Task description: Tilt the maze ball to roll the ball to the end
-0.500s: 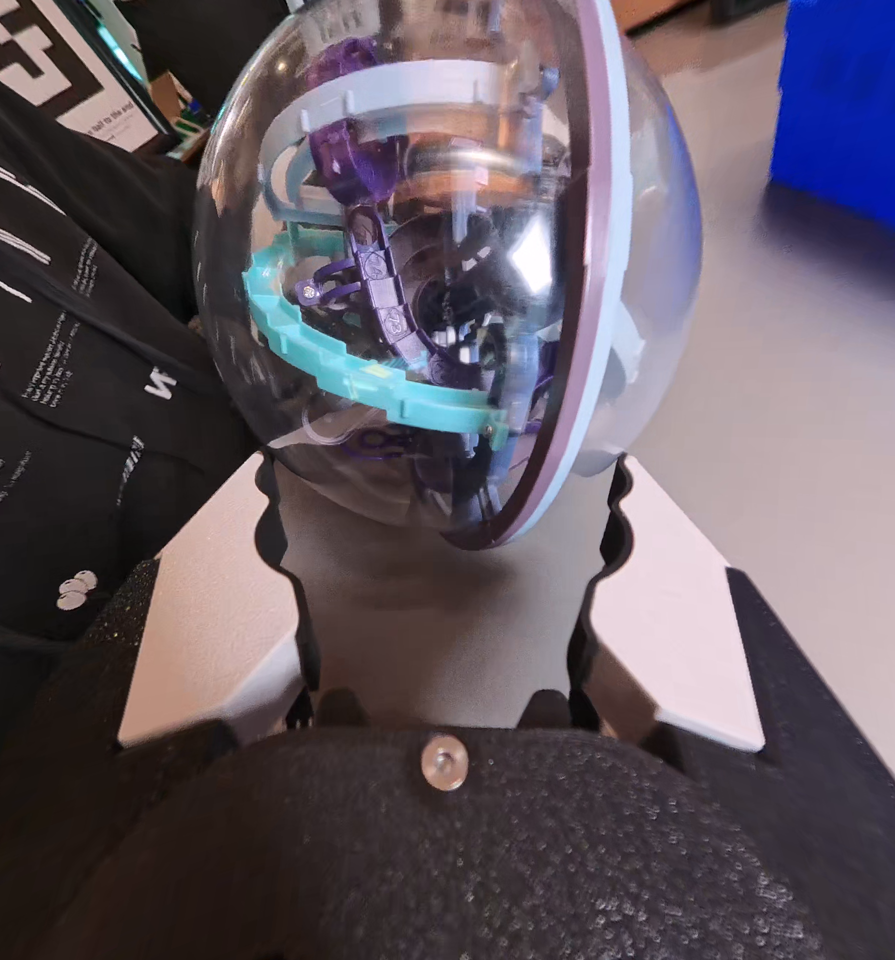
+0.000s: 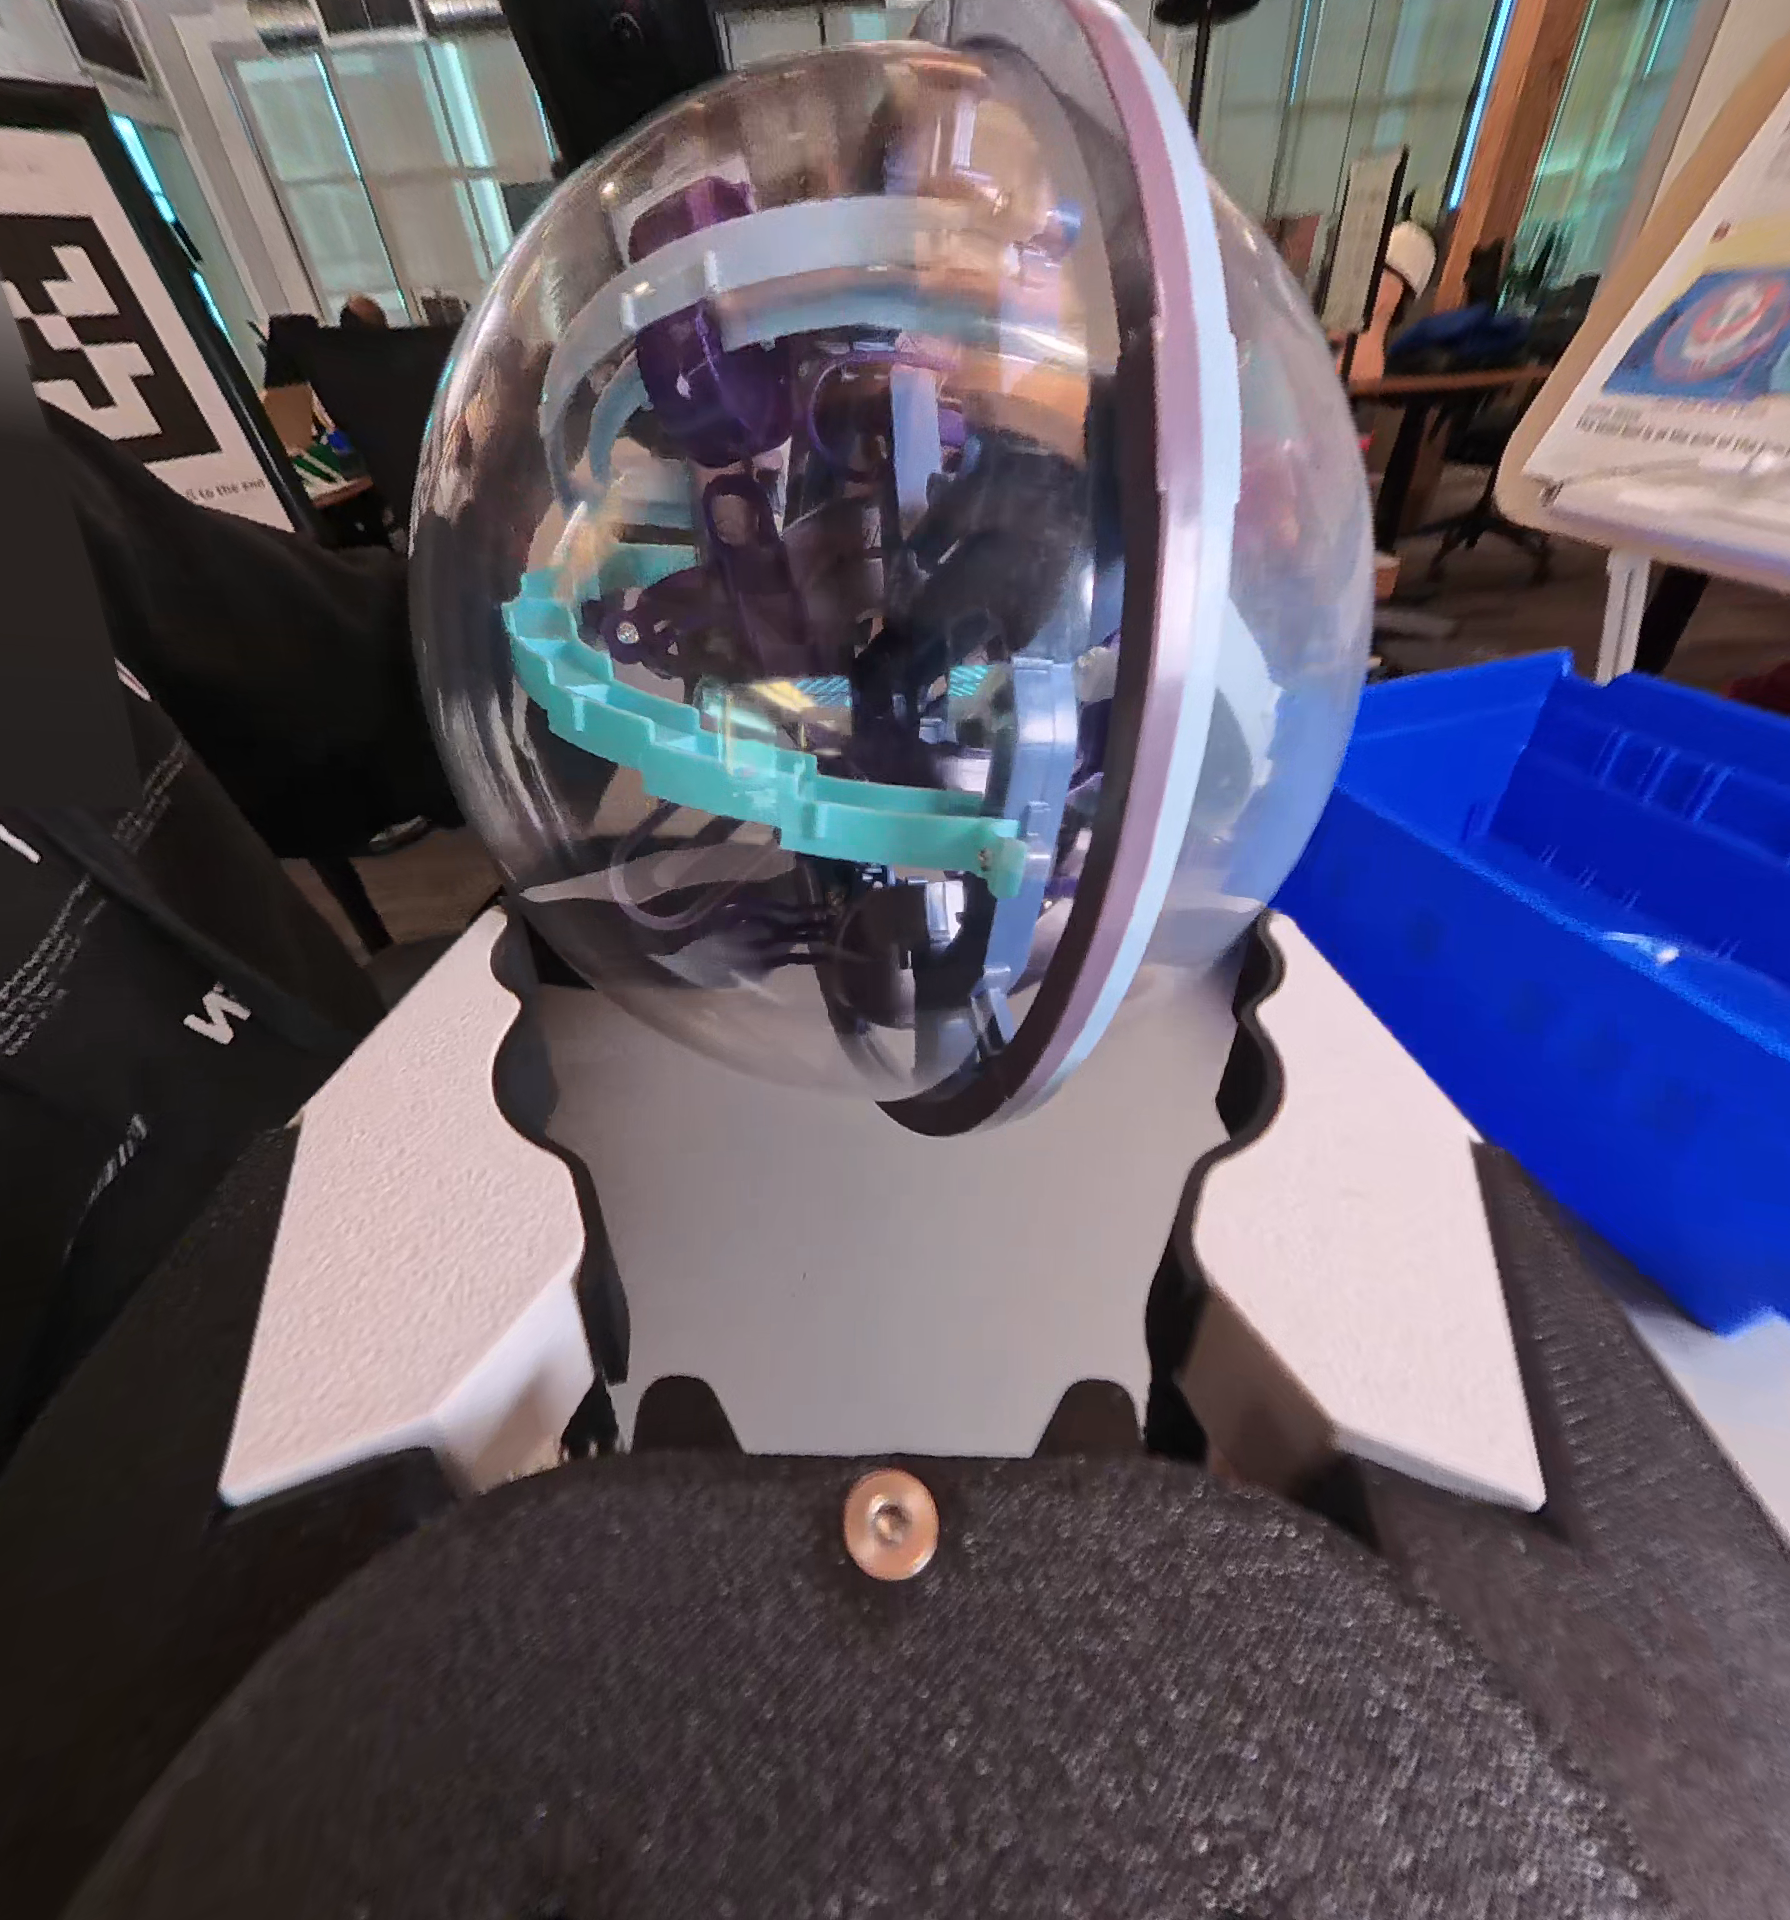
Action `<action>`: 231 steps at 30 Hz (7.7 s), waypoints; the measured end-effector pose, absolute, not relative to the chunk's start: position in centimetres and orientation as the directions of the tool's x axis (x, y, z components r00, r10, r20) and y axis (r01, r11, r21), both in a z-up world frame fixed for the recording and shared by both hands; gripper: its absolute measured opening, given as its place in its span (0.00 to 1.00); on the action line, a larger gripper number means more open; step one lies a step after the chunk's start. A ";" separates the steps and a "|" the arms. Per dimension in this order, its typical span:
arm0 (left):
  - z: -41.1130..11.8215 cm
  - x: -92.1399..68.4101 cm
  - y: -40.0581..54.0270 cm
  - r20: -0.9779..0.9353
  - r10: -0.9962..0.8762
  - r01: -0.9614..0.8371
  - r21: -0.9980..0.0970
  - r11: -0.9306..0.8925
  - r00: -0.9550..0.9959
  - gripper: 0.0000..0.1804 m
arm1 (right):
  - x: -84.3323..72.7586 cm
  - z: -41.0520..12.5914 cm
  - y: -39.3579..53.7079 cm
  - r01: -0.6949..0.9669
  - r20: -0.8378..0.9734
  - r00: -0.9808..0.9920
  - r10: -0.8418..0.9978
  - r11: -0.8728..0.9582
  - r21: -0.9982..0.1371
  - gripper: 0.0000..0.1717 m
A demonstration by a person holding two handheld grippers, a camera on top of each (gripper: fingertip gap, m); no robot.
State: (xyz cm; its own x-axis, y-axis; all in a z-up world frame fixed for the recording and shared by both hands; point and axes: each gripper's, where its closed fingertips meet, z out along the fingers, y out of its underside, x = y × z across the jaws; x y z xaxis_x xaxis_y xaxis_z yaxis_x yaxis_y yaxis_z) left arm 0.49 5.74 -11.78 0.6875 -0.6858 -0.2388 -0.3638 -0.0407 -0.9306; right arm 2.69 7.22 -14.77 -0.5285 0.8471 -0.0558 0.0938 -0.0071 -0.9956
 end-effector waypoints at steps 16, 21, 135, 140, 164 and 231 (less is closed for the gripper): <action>-6.8 -0.1 5.3 -0.453 -0.625 -0.483 -0.865 0.135 0.636 0.83 | 1.5 -9.6 7.1 -0.086 0.155 -0.514 0.843 0.130 -0.988 0.77; -5.6 -0.1 5.0 -0.490 -0.611 -0.500 -0.849 0.173 0.621 0.83 | 1.4 -8.4 6.9 -0.105 0.196 -0.507 0.840 0.166 -0.981 0.77; -21.2 -0.4 2.3 0.445 -0.648 0.189 -0.884 -0.427 0.619 0.76 | 2.8 -23.2 5.1 0.533 -0.686 -0.190 0.702 -0.513 -0.672 0.76; -21.4 -0.9 2.4 0.437 -0.640 0.187 -0.888 -0.421 0.632 0.74 | 2.7 -22.7 5.5 0.523 -0.644 -0.200 0.739 -0.475 -0.708 0.73; -22.5 -3.7 1.6 0.161 -0.512 0.058 -0.976 -0.212 0.844 0.72 | 1.6 -23.5 4.7 0.274 0.066 -0.341 0.938 0.166 -0.947 0.69; -21.6 -9.5 3.3 0.666 -0.621 0.462 -0.741 -0.488 0.413 0.23 | 2.4 -25.7 10.4 0.365 -0.235 -0.418 0.877 -0.075 -0.928 0.05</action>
State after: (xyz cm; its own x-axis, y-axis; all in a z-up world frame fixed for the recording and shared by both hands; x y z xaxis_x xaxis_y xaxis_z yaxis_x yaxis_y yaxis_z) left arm -9.52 3.35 -21.64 0.4130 -0.6210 0.6662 0.4616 -0.4878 -0.7409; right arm 2.38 10.45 -25.70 -0.4181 0.8775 -0.2351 0.3647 -0.0749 -0.9281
